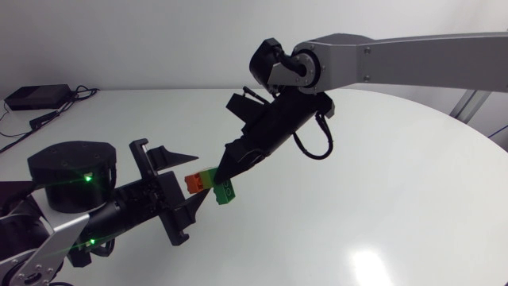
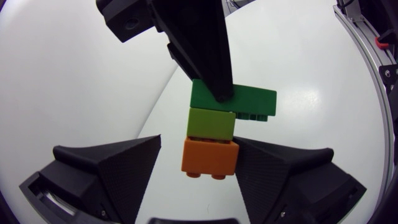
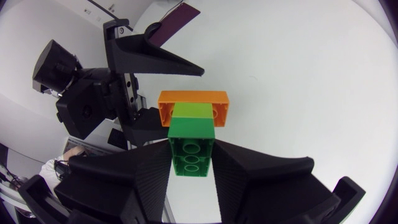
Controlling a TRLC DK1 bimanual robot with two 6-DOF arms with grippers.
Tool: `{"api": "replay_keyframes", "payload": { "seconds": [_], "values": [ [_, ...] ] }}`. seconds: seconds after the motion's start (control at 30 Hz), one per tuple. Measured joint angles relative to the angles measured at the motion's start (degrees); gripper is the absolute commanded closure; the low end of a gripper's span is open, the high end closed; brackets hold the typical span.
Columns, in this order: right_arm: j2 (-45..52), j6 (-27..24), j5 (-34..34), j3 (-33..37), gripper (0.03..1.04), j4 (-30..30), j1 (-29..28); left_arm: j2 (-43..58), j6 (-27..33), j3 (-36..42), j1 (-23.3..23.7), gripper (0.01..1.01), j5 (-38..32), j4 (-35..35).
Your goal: Separate the duplo bricks
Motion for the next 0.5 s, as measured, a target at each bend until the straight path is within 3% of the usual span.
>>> {"api": "replay_keyframes", "payload": {
  "seconds": [0.5],
  "values": [
    [-0.02, 0.02, 0.02, 0.00, 0.81, 0.72, 0.00, 0.15, 0.02, 0.00, -0.11, 0.482, 0.00, -0.76]
  ]
}}
